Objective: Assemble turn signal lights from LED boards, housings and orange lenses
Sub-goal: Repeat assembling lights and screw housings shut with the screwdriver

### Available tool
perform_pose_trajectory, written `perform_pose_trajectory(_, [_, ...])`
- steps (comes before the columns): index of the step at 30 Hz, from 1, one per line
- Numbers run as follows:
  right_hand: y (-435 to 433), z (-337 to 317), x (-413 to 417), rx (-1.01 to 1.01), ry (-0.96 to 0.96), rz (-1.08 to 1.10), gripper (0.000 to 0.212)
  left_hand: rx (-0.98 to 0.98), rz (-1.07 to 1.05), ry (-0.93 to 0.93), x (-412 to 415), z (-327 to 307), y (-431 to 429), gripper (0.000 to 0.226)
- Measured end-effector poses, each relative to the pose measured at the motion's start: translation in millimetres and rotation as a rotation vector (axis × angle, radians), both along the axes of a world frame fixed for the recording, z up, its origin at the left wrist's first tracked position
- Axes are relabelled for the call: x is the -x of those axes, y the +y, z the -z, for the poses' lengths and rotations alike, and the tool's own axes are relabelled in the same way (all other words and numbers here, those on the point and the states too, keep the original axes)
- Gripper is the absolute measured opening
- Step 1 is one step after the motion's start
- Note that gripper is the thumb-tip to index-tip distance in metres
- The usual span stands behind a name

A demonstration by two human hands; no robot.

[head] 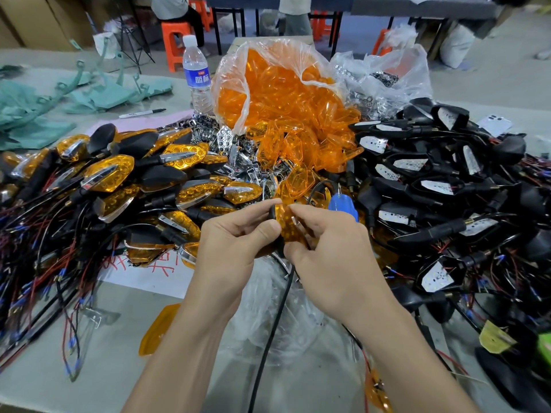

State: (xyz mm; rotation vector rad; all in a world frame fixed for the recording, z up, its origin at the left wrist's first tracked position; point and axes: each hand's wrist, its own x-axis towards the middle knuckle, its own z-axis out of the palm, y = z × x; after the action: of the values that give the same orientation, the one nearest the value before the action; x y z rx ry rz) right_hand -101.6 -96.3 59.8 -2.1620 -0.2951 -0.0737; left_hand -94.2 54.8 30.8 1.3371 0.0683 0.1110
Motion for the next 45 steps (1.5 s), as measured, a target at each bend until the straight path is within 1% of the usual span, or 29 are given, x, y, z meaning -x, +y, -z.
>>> perform_pose_trajectory(1, [1.1,-1.0,0.4,-0.024,-0.011,0.006,0.025,0.010,-0.007,-0.005,0.5,-3.1,-0.8,0.026])
perform_pose_trajectory(3, [4.2,-0.5,2.1,-0.059,-0.046,0.036,0.034,0.032,-0.019,-0.020,1.4,-8.1,-2.5,0.028])
perform_pose_trajectory(6, [9.3,5.6,4.4,-0.079,-0.140,0.126,0.045,0.037,-0.029,-0.064,0.9,-12.1,-5.4,0.024])
perform_pose_trajectory(7, [10.6,7.6,4.5,-0.084,-0.175,0.155,0.046,0.026,-0.034,-0.081,0.9,-12.7,-6.6,0.025])
perform_pose_trajectory(9, [13.1,10.7,4.9,-0.074,-0.241,0.176,0.040,0.003,-0.048,-0.112,0.2,-11.7,-7.7,0.029])
perform_pose_trajectory(11, [14.4,13.7,4.7,-0.078,-0.277,0.153,0.027,-0.023,-0.057,-0.134,-0.3,-9.5,-8.9,0.032])
perform_pose_trajectory(12, [14.1,14.6,4.3,-0.088,-0.281,0.141,0.024,-0.028,-0.054,-0.140,-0.3,-9.2,-9.4,0.032])
perform_pose_trajectory(14, [13.0,16.1,1.9,-0.105,-0.275,0.140,0.030,0.000,-0.041,-0.115,-1.6,-9.4,-9.3,0.029])
perform_pose_trajectory(16, [12.4,17.0,-0.9,-0.108,-0.279,0.173,0.039,0.045,0.030,-0.015,-3.6,-11.5,-6.9,0.029])
perform_pose_trajectory(18, [13.9,17.8,-1.7,-0.107,-0.292,0.179,0.044,-0.017,0.175,0.099,-5.2,-14.6,-5.2,0.040])
perform_pose_trajectory(19, [15.2,18.4,-1.3,-0.107,-0.312,0.175,0.044,-0.060,0.236,0.124,-5.3,-16.4,-5.5,0.047])
perform_pose_trajectory(20, [16.1,19.0,-0.6,-0.107,-0.342,0.180,0.043,-0.070,0.271,0.124,-5.0,-18.5,-6.2,0.050])
perform_pose_trajectory(23, [16.3,20.1,-0.6,-0.104,-0.469,0.223,0.044,0.005,0.275,0.065,-4.2,-24.5,-8.9,0.041])
perform_pose_trajectory(25, [16.0,20.5,-1.7,-0.117,-0.522,0.207,0.043,0.028,0.268,0.035,-3.9,-25.5,-7.1,0.037])
perform_pose_trajectory(28, [15.4,21.9,-2.7,-0.114,-0.588,0.197,0.041,0.056,0.283,0.029,-2.8,-28.6,-3.3,0.037])
perform_pose_trajectory(29, [15.2,22.5,-2.9,-0.103,-0.612,0.202,0.040,0.043,0.286,0.035,-2.2,-30.6,-3.4,0.036])
perform_pose_trajectory(31, [14.2,24.7,-3.2,-0.075,-0.653,0.205,0.041,-0.053,0.257,0.034,0.1,-32.6,-4.5,0.030])
perform_pose_trajectory(34, [14.5,27.4,-3.2,-0.030,-0.712,0.229,0.039,-0.261,0.139,-0.041,2.6,-31.2,-5.1,0.035])
perform_pose_trajectory(36, [16.8,28.3,-2.0,-0.006,-0.746,0.251,0.036,-0.298,0.109,-0.065,2.3,-29.9,-2.7,0.039])
perform_pose_trajectory(37, [17.6,28.9,-1.9,0.011,-0.738,0.250,0.036,-0.298,0.107,-0.066,1.3,-29.1,-0.7,0.038])
perform_pose_trajectory(38, [17.4,28.5,-2.2,0.010,-0.685,0.227,0.038,-0.294,0.103,-0.052,-0.3,-28.1,1.4,0.036])
perform_pose_trajectory(39, [15.6,26.5,-4.1,-0.025,-0.566,0.182,0.041,-0.279,0.100,-0.026,-2.3,-26.6,3.7,0.035])
perform_pose_trajectory(41, [6.2,18.5,-11.6,-0.134,-0.203,0.082,0.053,-0.222,0.100,0.049,-6.3,-21.5,8.7,0.030])
perform_pose_trajectory(42, [-0.2,14.6,-17.2,-0.138,-0.058,0.046,0.062,-0.203,0.107,0.086,-7.6,-18.3,11.9,0.028])
perform_pose_trajectory(43, [-6.8,11.3,-23.0,-0.087,0.036,0.012,0.072,-0.195,0.122,0.107,-8.1,-15.1,15.0,0.029])
perform_pose_trajectory(44, [-12.6,9.1,-28.0,-0.017,0.091,-0.031,0.077,-0.195,0.144,0.111,-7.9,-12.3,17.4,0.031])
perform_pose_trajectory(45, [-16.7,7.4,-32.1,0.048,0.105,-0.085,0.074,-0.199,0.168,0.100,-7.2,-10.3,19.0,0.035])
